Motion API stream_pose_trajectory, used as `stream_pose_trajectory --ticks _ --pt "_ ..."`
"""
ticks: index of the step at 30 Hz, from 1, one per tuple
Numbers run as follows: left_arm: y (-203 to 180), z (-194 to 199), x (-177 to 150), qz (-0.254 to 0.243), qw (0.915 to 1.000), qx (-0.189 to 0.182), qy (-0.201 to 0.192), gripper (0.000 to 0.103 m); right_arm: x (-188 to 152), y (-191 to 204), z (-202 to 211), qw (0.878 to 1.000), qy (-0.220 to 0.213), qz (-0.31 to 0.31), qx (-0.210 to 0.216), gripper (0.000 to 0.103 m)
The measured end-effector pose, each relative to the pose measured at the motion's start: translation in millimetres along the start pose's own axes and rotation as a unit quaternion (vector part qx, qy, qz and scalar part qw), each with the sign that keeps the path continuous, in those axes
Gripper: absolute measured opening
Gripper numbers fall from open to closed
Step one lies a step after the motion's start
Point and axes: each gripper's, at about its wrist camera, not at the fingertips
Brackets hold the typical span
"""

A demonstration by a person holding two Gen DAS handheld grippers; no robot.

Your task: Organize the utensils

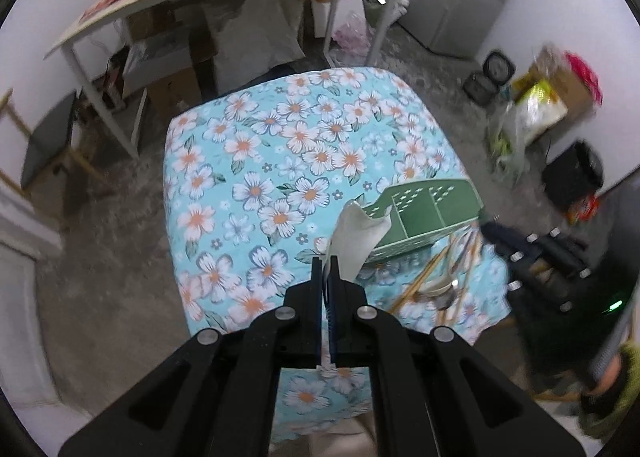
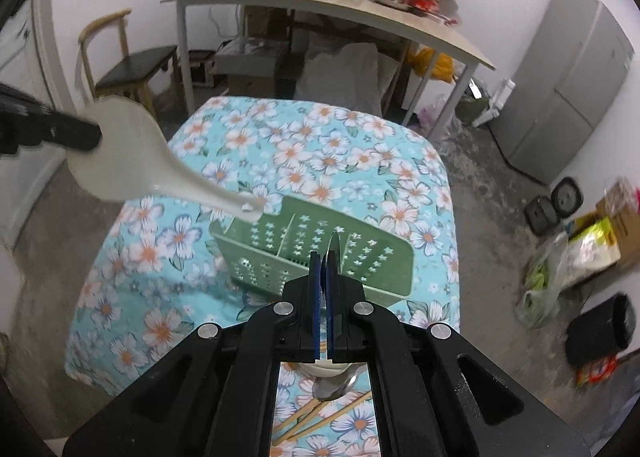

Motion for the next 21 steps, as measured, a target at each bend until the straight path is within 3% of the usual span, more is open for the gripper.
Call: stream_pose_trajectory --ticks 10,15,21 --pt "-27 -42 16 -0.080 0.9909 0.084 0.068 0.001 0 -33 -5 0.999 0.002 -0.041 0.001 0.000" --pt "-31 -68 22 -0.061 0.9886 0.094 0.101 0.002 -1 -45 -9 0.999 0.005 -0.049 0.003 0.000" --pt "-36 -84 31 -0.036 0.9908 0.089 0.096 0.002 -1 -58 -17 0.998 0.012 -0.056 0.013 0.000"
Point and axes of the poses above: each gripper's, at about its wrist camera, not at the fingertips, and z roughly against the way its jaws point, y to its left, x to its top, and after that the axes turned 12 degrees about -x, right-handed
